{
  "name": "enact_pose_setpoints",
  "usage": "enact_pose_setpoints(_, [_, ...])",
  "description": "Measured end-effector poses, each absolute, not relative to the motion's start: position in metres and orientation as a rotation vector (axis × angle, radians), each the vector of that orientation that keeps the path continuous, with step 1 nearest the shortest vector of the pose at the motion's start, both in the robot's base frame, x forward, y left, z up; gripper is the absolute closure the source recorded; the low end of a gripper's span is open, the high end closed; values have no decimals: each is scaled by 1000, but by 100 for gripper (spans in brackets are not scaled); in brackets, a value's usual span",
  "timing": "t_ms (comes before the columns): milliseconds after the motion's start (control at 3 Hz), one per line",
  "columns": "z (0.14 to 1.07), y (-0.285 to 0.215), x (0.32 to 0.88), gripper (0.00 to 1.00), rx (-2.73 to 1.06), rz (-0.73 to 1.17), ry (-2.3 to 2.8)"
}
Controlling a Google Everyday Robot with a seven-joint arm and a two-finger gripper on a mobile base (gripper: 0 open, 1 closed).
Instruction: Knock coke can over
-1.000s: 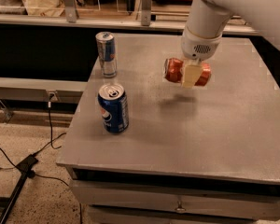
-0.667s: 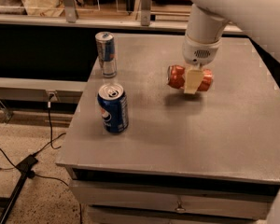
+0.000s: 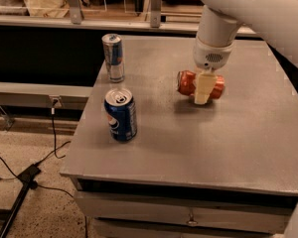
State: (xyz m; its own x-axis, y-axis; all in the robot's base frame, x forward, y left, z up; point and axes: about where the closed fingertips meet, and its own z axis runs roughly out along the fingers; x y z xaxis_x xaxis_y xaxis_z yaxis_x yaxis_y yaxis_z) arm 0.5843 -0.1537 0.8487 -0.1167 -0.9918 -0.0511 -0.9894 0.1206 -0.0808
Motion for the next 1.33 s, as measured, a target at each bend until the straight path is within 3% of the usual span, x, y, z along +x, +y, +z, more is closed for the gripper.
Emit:
enact_pose_setpoints(333, [848, -153, 586, 0, -2022, -42, 2277])
enact_pose_setpoints(1333, [897, -176, 576, 0, -1897, 35, 2019])
